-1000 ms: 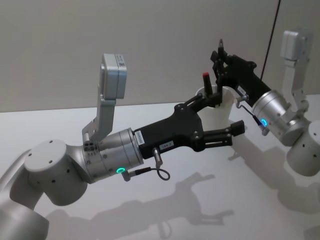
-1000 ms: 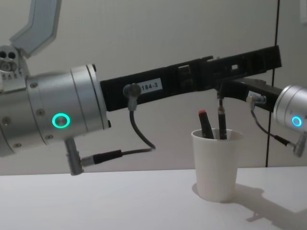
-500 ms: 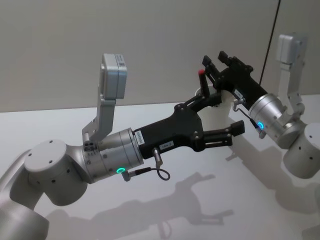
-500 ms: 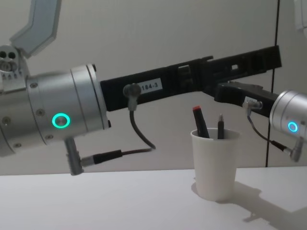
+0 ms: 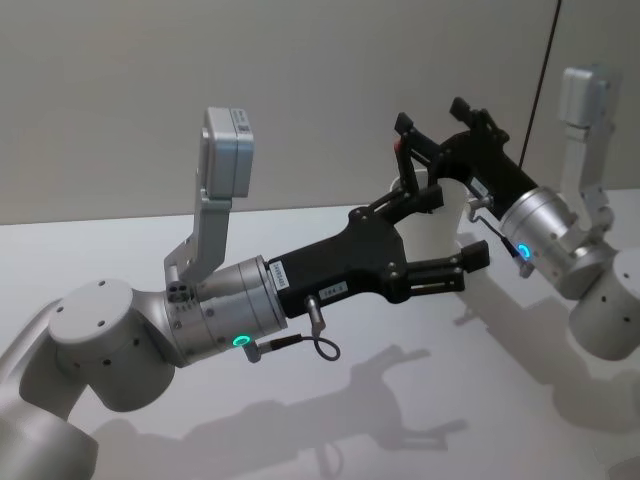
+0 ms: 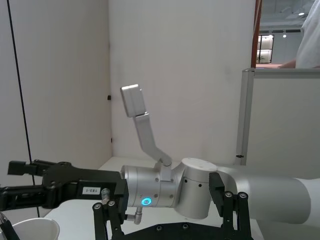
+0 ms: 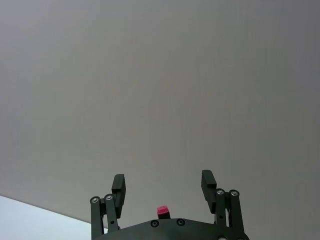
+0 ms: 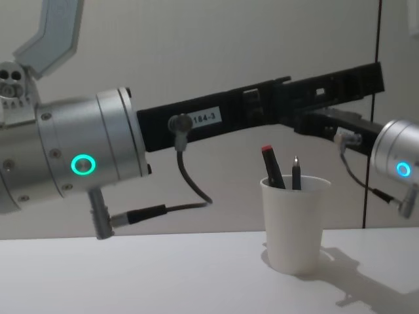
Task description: Place the pen into the pen holder.
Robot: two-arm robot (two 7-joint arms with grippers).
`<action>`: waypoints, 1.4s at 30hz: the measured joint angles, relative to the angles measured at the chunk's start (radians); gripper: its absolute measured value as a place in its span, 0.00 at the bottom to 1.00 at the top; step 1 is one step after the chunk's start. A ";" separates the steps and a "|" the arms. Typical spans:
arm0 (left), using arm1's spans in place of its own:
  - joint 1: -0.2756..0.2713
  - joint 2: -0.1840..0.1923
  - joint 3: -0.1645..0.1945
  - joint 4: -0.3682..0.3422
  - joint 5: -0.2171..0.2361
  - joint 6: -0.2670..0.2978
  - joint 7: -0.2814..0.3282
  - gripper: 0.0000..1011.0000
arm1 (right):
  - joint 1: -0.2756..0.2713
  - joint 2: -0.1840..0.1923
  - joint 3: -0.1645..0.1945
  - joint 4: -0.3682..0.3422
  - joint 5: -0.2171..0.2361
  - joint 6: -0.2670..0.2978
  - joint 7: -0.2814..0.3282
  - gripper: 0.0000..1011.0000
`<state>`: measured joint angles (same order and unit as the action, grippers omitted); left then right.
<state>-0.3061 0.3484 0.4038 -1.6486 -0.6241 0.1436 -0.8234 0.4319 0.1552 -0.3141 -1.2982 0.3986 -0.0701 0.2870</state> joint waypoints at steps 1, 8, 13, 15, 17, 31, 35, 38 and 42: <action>0.000 0.000 0.000 0.000 0.000 0.000 0.000 0.99 | -0.010 0.004 0.001 -0.020 0.010 0.004 -0.007 0.94; 0.000 0.000 0.000 0.000 0.000 0.000 0.000 0.99 | -0.073 0.040 0.014 -0.140 0.048 0.024 -0.063 0.99; 0.000 0.000 0.000 0.000 0.000 0.000 0.000 0.99 | -0.135 0.077 0.028 -0.240 0.074 0.039 -0.124 0.99; 0.000 0.000 0.000 0.000 0.000 0.000 0.000 0.99 | -0.154 0.090 0.032 -0.266 0.079 0.043 -0.141 0.99; 0.000 0.000 0.000 0.000 0.000 0.000 0.000 0.99 | -0.177 0.105 0.037 -0.306 0.084 0.049 -0.164 0.99; 0.004 0.002 0.002 0.001 0.022 -0.006 0.041 0.99 | -0.236 0.130 0.050 -0.360 0.064 0.064 -0.192 0.99; 0.007 0.003 0.004 0.002 0.040 -0.012 0.077 0.99 | -0.270 0.139 0.056 -0.378 0.037 0.070 -0.196 0.99; 0.011 0.005 0.007 0.003 0.061 -0.019 0.117 0.99 | -0.299 0.146 0.062 -0.392 0.012 0.076 -0.201 0.99; 0.015 0.007 0.011 0.005 0.092 -0.028 0.177 0.99 | -0.336 0.155 0.069 -0.412 -0.020 0.083 -0.206 0.99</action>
<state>-0.2906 0.3556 0.4145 -1.6438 -0.5321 0.1161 -0.6464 0.0956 0.3101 -0.2456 -1.7105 0.3791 0.0132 0.0813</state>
